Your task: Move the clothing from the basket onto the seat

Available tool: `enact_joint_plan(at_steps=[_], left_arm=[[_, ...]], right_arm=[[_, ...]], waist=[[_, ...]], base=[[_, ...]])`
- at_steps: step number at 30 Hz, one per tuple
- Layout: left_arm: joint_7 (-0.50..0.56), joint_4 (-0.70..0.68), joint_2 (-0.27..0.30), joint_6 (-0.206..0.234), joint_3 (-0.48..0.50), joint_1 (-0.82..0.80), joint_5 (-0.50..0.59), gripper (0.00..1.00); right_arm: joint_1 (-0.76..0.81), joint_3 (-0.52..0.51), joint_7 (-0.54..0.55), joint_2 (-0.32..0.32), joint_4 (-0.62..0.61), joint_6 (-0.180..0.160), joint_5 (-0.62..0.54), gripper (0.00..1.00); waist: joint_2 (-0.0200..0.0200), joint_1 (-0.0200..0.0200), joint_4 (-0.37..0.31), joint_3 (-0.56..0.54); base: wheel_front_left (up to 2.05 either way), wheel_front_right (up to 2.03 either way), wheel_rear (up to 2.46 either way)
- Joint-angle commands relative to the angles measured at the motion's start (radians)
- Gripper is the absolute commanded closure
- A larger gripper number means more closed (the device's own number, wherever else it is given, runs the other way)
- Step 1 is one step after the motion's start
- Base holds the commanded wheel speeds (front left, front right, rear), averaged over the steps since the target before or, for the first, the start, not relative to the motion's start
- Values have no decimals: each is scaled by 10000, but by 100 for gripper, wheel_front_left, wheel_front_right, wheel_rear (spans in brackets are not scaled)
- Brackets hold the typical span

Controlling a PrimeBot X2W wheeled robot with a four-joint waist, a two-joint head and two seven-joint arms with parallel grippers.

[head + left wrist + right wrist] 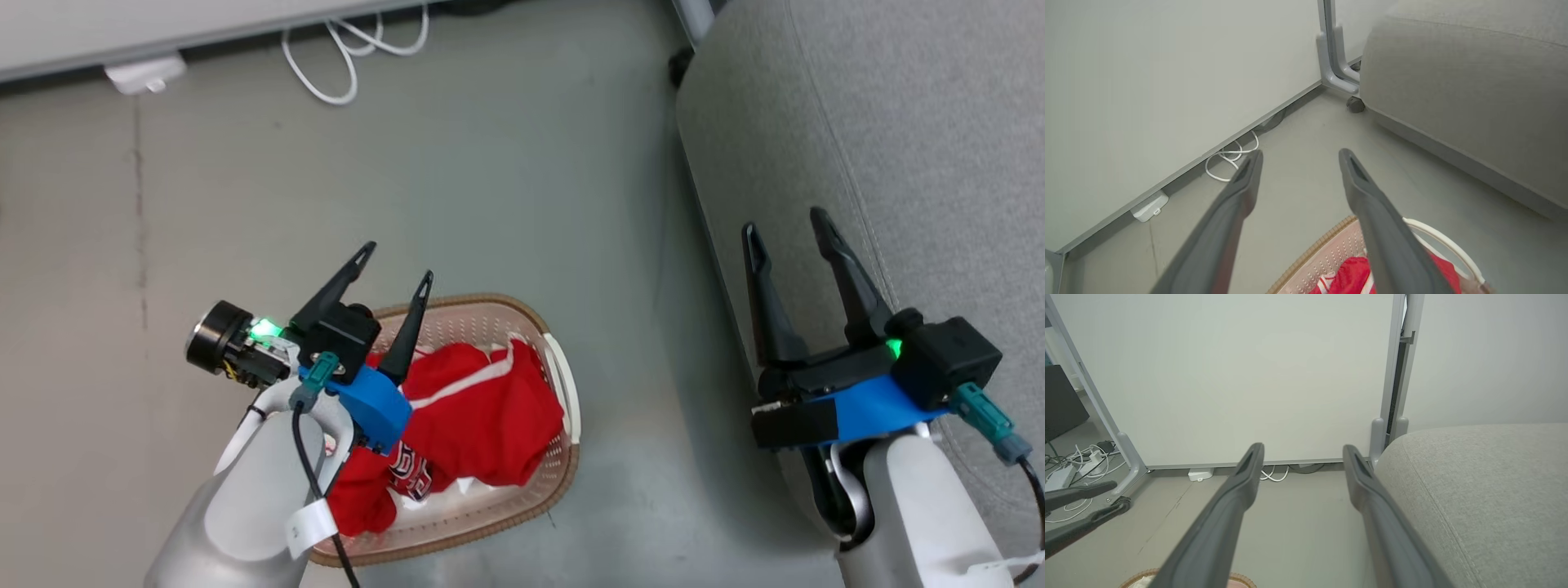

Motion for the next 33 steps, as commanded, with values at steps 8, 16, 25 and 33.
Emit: enact_joint_plan(at_steps=[8, 16, 25, 33], left_arm=[[-31, 2302, 517, -9, -1854, -1309, -489, 0], [459, 4758, 645, -10, -4034, -2534, -1257, 0], [2196, 5944, 701, -11, -6492, -3340, -2012, 0], [3252, 6145, 1156, -11, -8000, -3914, -2633, 0]], right_arm=[[-796, 78, -39, -24, -304, 3, 82, 0], [-1428, 169, -39, -23, -592, 4, 164, 0], [-1902, 215, -39, -24, -896, 3, 224, 0], [-2058, 126, -39, -23, -1205, 3, 301, 0]], waist=[[0, -1, -672, 1714], [0, -1, -914, 3023], [0, -1, -1103, 4237], [0, -1, -1314, 4974]], base=[[0, 0, 0], [0, 0, 0], [0, 0, 0], [0, 0, 0]])
